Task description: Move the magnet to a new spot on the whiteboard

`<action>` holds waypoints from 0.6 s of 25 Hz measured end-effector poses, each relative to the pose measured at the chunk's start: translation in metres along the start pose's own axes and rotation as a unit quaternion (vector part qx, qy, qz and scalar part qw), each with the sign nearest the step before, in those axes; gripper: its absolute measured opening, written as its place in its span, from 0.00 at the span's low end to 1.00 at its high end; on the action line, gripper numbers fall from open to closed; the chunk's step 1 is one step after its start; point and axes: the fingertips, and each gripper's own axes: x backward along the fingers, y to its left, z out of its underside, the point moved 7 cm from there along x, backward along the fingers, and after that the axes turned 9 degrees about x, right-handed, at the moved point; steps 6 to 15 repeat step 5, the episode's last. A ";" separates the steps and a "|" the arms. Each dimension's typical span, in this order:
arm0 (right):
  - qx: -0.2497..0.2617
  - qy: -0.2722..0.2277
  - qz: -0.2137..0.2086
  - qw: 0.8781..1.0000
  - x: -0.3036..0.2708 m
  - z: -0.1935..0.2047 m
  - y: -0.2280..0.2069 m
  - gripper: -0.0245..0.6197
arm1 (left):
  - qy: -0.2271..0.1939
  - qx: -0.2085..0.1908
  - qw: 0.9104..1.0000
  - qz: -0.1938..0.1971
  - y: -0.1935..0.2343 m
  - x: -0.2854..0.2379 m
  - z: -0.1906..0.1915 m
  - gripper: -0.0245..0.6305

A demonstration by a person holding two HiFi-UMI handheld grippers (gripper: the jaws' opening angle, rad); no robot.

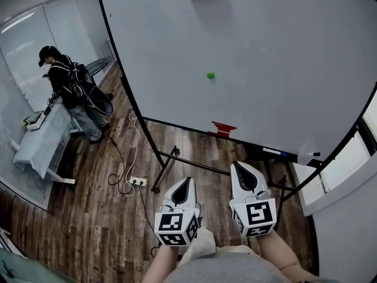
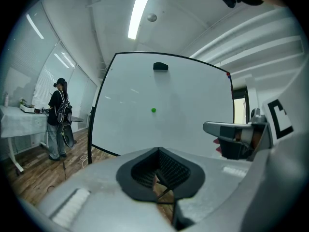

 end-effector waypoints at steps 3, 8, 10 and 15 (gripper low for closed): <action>0.000 -0.003 -0.002 1.000 0.002 -0.002 0.003 0.04 | -0.002 -0.001 1.000 0.000 0.000 0.003 -0.002 0.03; 0.001 -0.004 -0.004 1.000 0.003 -0.004 0.006 0.04 | -0.004 -0.001 1.000 0.000 0.001 0.006 -0.003 0.03; 0.001 -0.004 -0.004 1.000 0.003 -0.004 0.006 0.04 | -0.004 -0.001 1.000 0.000 0.001 0.006 -0.003 0.03; 0.001 -0.004 -0.004 1.000 0.003 -0.004 0.006 0.04 | -0.004 -0.001 1.000 0.000 0.001 0.006 -0.003 0.03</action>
